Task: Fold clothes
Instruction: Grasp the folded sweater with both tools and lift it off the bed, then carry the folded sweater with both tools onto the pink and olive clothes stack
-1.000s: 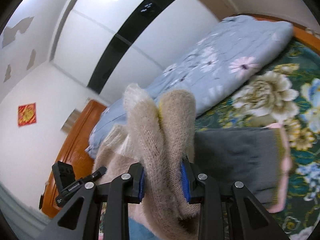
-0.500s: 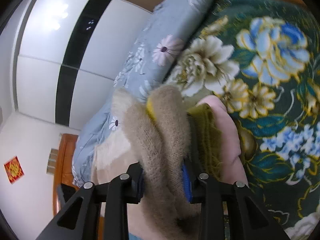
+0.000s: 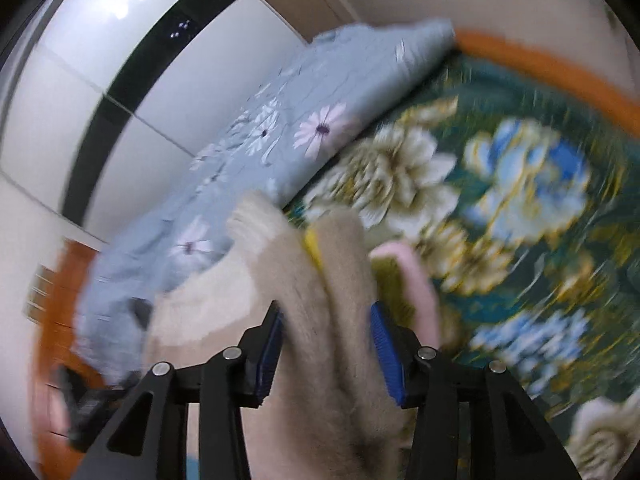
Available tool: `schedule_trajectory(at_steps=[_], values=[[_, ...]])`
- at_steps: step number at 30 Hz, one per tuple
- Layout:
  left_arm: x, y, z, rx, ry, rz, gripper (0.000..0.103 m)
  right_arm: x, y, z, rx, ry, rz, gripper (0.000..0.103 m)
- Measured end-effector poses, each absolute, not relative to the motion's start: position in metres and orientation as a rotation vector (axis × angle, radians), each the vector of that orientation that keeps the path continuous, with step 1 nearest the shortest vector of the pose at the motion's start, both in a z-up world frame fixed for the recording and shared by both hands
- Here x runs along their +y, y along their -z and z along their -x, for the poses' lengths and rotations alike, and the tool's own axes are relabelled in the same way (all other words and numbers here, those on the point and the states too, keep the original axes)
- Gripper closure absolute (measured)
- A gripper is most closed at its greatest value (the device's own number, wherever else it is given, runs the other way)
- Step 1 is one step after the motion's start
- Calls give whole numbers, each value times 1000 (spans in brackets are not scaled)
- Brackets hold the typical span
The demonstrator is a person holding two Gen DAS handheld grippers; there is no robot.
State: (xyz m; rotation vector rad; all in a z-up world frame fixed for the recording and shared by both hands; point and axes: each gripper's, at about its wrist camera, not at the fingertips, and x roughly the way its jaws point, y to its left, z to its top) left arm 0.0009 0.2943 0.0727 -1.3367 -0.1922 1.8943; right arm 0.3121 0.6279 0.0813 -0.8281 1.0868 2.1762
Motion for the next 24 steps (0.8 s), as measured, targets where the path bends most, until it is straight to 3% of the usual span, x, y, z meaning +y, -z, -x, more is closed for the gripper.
schedule_trajectory(at_steps=[4,11,16,24], values=[[294,-89,-16,-165,-1871,1257,46,614,-107,-304,968,-2228,769,55],[317,-77,-40,-18,-1805,1258,46,585,-87,-251,791,-2337,1078,56],[326,-54,-42,40,-1794,1330,46,611,-51,-261,928,-2226,1058,57],[295,-57,-46,-65,-1828,1250,46,621,-51,-264,1004,-2175,1012,56]])
